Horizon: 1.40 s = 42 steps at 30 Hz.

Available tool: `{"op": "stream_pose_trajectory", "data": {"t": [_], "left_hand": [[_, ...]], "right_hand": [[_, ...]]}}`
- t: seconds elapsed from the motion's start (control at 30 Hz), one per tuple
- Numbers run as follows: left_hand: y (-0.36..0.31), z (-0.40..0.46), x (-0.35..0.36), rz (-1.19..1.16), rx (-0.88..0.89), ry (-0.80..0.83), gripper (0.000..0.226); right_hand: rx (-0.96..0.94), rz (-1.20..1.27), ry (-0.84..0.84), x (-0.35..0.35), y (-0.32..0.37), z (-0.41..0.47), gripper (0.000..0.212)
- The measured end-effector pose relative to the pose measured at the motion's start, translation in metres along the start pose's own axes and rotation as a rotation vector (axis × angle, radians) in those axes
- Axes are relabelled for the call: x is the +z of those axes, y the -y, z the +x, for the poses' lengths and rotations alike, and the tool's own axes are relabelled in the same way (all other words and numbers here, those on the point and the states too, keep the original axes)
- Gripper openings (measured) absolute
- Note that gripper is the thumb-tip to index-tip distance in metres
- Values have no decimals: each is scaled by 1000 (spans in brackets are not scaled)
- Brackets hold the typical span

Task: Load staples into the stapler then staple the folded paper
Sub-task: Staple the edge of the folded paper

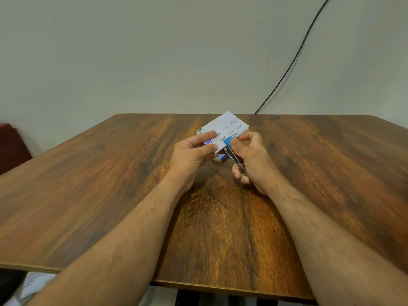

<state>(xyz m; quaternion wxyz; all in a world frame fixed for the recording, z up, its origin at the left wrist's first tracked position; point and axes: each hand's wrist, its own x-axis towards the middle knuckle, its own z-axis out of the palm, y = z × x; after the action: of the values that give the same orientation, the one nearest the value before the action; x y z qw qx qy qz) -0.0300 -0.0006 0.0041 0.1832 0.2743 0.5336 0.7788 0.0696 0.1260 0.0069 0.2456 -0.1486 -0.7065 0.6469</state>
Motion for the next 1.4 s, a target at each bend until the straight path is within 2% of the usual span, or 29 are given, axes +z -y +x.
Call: {"op": "stream_pose_trajectory", "data": {"t": [0.27, 0.43, 0.57, 0.7, 0.87, 1.4], "left_hand": [[6, 2, -1, 215, 111, -20, 38], [4, -3, 1, 211, 94, 53, 41], [5, -2, 0, 197, 103, 61, 42], [6, -2, -1, 205, 121, 82, 48], [6, -1, 0, 215, 119, 90, 49], [6, -3, -1, 326, 111, 59, 49]], "right_hand": [[-6, -73, -19, 2, -3, 2, 33], [0, -57, -36, 3, -2, -1, 35], [85, 99, -38, 4, 2, -5, 44], [136, 190, -22, 5, 3, -6, 39], [133, 188, -24, 4, 5, -6, 32], [175, 172, 2, 2, 0, 0, 41]]}}
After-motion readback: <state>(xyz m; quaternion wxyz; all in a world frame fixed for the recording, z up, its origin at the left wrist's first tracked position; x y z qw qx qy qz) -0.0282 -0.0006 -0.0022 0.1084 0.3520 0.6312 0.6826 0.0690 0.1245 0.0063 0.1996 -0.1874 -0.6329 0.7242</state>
